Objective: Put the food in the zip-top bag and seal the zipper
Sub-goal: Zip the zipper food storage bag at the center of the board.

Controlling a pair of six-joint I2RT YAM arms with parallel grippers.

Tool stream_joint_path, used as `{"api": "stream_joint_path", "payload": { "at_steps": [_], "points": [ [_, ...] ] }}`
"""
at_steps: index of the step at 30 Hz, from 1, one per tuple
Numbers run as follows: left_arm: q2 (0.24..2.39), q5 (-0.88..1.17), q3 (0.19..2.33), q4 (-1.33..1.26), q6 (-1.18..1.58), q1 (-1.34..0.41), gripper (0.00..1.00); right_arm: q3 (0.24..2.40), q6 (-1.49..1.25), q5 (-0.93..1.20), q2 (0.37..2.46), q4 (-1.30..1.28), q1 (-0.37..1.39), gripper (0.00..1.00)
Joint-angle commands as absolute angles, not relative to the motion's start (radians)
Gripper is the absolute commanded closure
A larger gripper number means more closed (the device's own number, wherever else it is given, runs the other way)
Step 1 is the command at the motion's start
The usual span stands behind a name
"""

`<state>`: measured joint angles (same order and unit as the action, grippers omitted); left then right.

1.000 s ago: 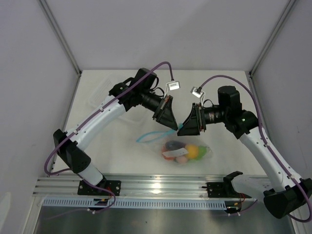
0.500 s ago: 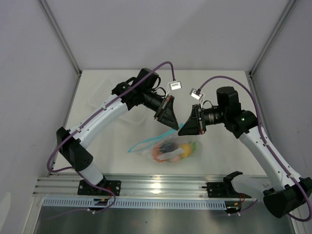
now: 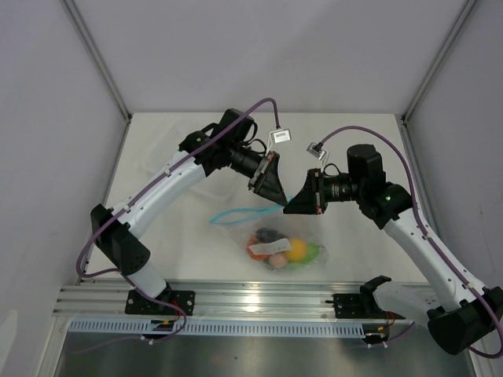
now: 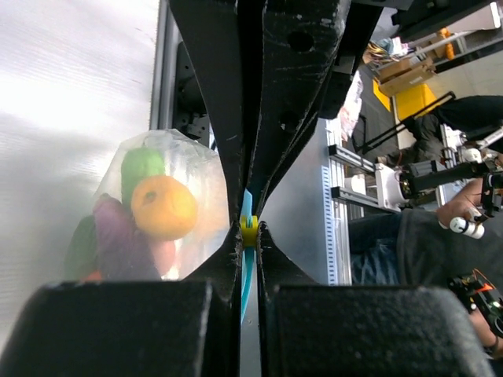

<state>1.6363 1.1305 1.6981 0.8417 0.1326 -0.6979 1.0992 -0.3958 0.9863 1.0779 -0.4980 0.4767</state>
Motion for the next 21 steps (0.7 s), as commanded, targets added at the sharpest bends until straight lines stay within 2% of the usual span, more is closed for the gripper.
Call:
{"api": "stream_joint_path", "payload": {
  "at_steps": [1,6,12,21],
  "points": [
    [1.632,1.111,1.735,0.854,0.127,-0.703,0.99,1.082,-0.509,0.813,1.026,-0.397,0.479,1.00],
    [1.629,1.123,1.701,0.861,0.114,-0.701,0.99,0.959,-0.653,0.833,0.962,-0.244,0.400,1.00],
    [1.611,1.177,1.625,0.827,0.098,-0.704,0.94,0.972,-0.687,0.848,0.943,-0.222,0.394,1.00],
    [1.579,1.114,1.556,0.822,0.071,-0.715,0.99,0.982,-0.706,0.859,0.934,-0.219,0.393,1.00]
  ]
}}
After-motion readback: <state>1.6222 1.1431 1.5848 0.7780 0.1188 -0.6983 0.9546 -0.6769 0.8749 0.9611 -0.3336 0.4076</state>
